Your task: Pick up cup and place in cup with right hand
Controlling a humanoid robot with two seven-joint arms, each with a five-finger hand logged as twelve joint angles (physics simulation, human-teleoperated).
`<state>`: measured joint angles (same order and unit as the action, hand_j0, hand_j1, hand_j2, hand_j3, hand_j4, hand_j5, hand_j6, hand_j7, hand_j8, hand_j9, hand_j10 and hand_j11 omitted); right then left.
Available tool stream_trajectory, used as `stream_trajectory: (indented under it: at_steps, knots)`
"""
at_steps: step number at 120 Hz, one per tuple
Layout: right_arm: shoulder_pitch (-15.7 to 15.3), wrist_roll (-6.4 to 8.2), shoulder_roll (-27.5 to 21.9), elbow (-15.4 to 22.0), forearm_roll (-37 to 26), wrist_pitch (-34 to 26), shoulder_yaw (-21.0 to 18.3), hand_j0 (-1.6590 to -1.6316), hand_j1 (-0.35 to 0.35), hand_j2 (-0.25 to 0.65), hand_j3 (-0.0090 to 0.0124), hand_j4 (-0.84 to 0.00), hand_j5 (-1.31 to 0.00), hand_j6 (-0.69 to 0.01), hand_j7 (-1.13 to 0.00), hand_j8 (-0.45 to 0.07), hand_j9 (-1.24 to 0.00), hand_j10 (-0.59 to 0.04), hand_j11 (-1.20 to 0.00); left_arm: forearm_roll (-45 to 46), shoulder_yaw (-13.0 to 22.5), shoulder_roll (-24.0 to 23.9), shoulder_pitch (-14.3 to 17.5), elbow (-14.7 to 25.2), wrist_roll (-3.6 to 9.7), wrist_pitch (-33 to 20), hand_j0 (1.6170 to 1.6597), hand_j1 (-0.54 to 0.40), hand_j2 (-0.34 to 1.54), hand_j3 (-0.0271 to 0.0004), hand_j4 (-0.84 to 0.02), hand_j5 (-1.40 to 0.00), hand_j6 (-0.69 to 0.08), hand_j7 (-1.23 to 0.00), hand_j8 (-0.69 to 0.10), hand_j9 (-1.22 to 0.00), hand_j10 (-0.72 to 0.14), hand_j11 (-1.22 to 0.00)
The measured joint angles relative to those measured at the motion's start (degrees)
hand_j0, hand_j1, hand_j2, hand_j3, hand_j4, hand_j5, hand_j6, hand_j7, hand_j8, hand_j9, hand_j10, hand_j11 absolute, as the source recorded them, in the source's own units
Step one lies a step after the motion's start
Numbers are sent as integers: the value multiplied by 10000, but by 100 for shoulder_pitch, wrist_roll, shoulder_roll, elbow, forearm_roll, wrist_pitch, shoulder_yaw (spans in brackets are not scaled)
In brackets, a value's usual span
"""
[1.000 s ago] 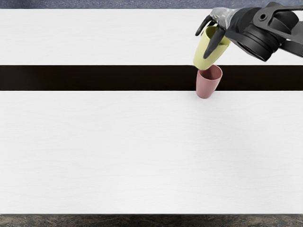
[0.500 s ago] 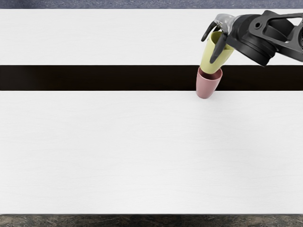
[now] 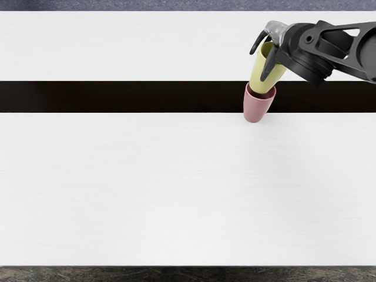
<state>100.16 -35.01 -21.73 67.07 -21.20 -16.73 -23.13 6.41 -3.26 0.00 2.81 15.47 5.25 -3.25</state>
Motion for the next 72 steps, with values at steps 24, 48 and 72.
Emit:
stream_trajectory:
  at_steps: [24, 48, 72]
  knots:
    - [-25, 0, 50, -61, -11, -10, -70, -16521, 798, 456, 0, -6029, -8000, -3585, -7909, -2261, -8042, -2970, -8207, 0, 0, 0, 0, 0, -2, 0, 16581, 3444, 6, 0, -38, -50, -38, -50, -38, -49, -38, -49]
    - [-165, 1, 134, -196, -21, -13, -90, -16556, -379, -107, 0, -3585, -4706, -2669, -4677, -2268, -4726, -2402, -4802, 1, 1, 0, 0, 0, -1, 0, 16581, 3444, 6, 0, -38, -50, -38, -50, -38, -50, -38, -50]
    - [-621, 1, -892, -181, 6, 569, 715, -16572, -2006, -85, 0, -1632, -2119, -1298, -2105, -1141, -2126, -1185, -2154, 1, 2, 0, 0, 0, 0, 0, 16581, 3444, 6, 0, -37, -49, -37, -49, -37, -49, -38, -49]
